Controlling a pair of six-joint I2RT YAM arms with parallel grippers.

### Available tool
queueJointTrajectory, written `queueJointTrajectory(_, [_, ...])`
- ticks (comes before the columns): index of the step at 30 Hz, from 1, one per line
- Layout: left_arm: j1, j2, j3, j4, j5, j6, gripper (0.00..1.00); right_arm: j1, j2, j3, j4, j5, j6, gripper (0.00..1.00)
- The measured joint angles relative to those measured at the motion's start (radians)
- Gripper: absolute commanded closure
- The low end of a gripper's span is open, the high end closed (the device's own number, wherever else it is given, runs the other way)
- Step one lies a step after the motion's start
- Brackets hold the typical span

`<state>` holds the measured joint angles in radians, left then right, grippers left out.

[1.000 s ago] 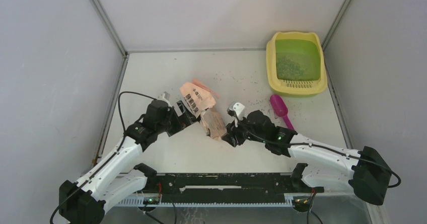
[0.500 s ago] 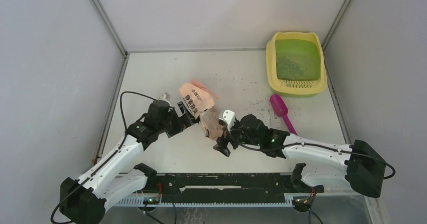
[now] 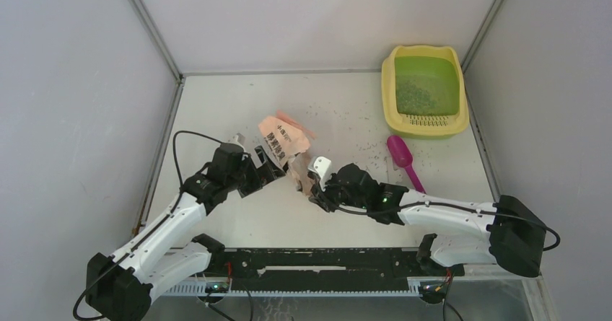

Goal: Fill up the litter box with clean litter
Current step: Close the cat litter bag at the center of the board.

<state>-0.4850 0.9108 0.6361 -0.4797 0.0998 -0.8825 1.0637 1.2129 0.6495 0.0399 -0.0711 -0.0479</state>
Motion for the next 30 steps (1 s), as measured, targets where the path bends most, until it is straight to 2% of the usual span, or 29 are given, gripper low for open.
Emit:
queueJointTrajectory(3, [0.000,0.000,0.000,0.000,0.000,0.000,0.00,0.003,-0.019,0.005,-0.016,0.021,-0.001,0.93])
queueJointTrajectory(5, [0.000,0.001,0.000,0.000,0.000,0.000,0.00,0.003,-0.026,0.018,-0.031,0.033,-0.005,1.00])
queueJointTrajectory(15, [0.000,0.003,0.000,0.000,0.000,0.000,0.00,0.016,-0.092,0.034,-0.103,0.148,-0.004,1.00])
queueJointTrajectory(30, [0.000,0.003,0.000,0.000,0.000,0.000,0.00,0.099,-0.084,0.142,-0.262,0.640,-0.003,1.00])
